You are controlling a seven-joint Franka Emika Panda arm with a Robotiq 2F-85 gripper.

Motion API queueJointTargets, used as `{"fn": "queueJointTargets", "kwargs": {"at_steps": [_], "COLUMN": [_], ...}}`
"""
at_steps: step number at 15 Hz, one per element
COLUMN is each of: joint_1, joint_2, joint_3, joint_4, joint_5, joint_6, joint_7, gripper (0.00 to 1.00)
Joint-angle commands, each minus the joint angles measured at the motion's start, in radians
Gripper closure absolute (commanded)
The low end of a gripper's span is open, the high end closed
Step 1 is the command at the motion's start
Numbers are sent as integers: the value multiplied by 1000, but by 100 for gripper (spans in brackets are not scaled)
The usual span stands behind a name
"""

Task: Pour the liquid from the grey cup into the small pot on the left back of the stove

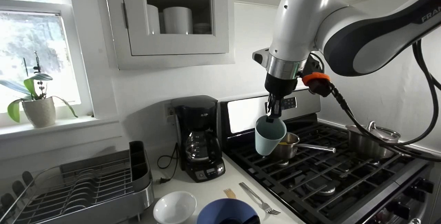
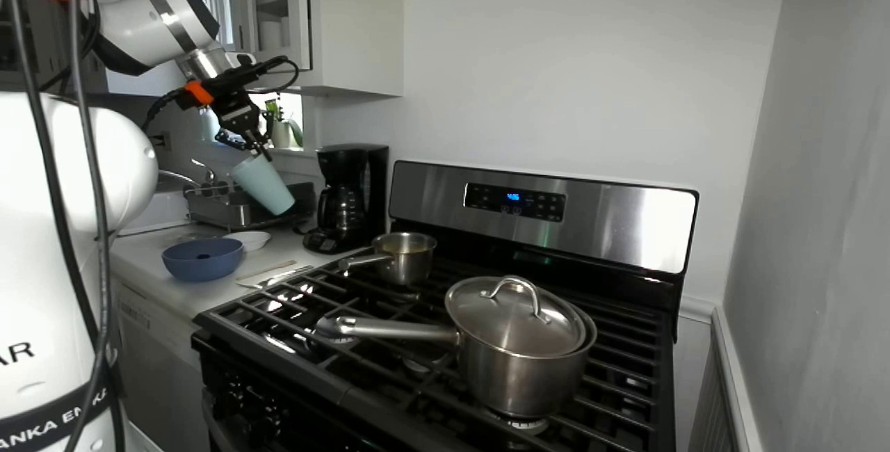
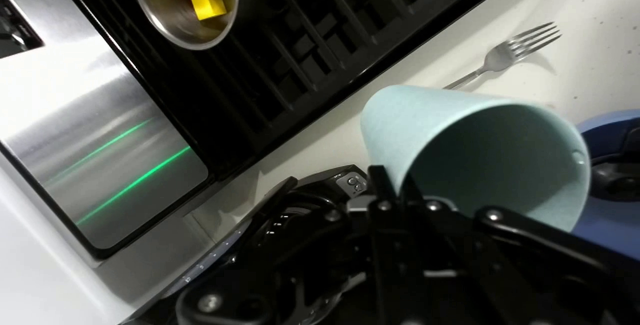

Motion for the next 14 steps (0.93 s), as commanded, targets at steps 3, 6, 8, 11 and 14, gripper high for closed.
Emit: {"fn": "queueJointTargets", "kwargs": {"at_steps": [3,6,8,11,14], "joint_1": [-42,-30,-21,8,59], "joint_2": [35,158,241,387,534], "joint_3": [52,104,133,147,132], "joint_4": [33,125,190,303,416], "joint_5": [-3,2,-12,3,50], "joint_6": [7,84,147,236,291], "joint_7": [14,40,63,83,44], "gripper": [99,99,99,99,99]}}
